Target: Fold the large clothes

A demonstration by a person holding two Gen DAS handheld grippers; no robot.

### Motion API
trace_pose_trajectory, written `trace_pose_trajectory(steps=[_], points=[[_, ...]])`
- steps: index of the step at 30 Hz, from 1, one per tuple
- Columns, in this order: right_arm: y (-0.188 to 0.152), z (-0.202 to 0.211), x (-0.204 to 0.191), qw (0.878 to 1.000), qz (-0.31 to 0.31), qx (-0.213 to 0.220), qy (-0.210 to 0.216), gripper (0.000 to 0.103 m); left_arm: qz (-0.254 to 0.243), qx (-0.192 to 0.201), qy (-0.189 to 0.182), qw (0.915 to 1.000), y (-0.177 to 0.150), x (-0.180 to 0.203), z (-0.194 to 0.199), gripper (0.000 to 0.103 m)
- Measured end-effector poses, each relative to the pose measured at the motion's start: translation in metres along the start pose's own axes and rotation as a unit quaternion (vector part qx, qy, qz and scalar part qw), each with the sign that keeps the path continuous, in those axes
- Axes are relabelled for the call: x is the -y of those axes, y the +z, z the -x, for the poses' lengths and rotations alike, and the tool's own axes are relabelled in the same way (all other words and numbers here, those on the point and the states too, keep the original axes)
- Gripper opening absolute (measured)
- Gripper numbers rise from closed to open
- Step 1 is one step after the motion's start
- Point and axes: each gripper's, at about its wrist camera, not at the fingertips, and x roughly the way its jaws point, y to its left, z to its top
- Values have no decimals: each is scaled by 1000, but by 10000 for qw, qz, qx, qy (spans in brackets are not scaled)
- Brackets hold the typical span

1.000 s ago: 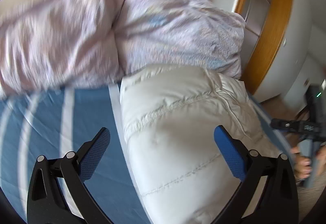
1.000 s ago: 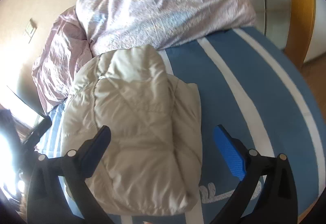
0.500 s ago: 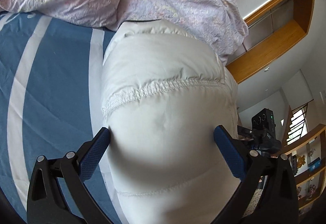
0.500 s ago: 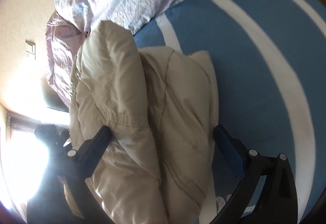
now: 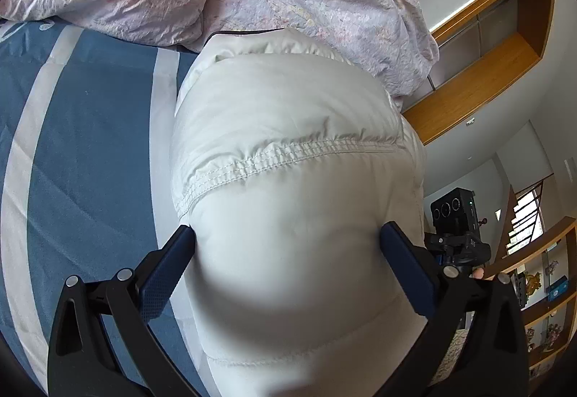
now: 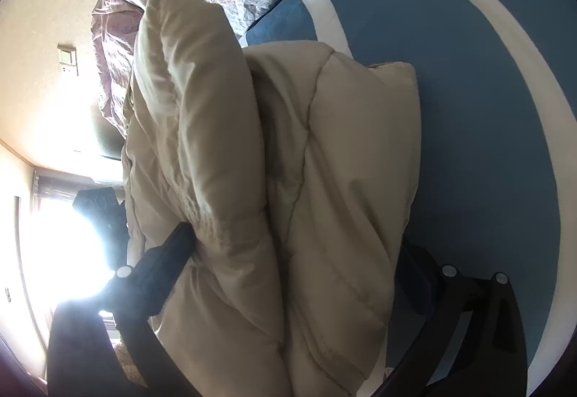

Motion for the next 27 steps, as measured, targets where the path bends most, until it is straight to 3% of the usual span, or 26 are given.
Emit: trace_pose_trajectory(steps=[9,14,17,27], points=[[-2,-16,-15,9987,311,5,415,101,116,36,-96,9999,-2,-3,-3,102],[-14,-10,-23,9960,588,291,612,73,98,186,-177,9996,-4,0,4,88],[-16,-6,-29,9941,710,417,705,62,46,249,-232,9994,-4,2,11,81],[-3,-31,-70,9892,1061,367,945,54,-93,766,-179,9969,3,-5,54,77]])
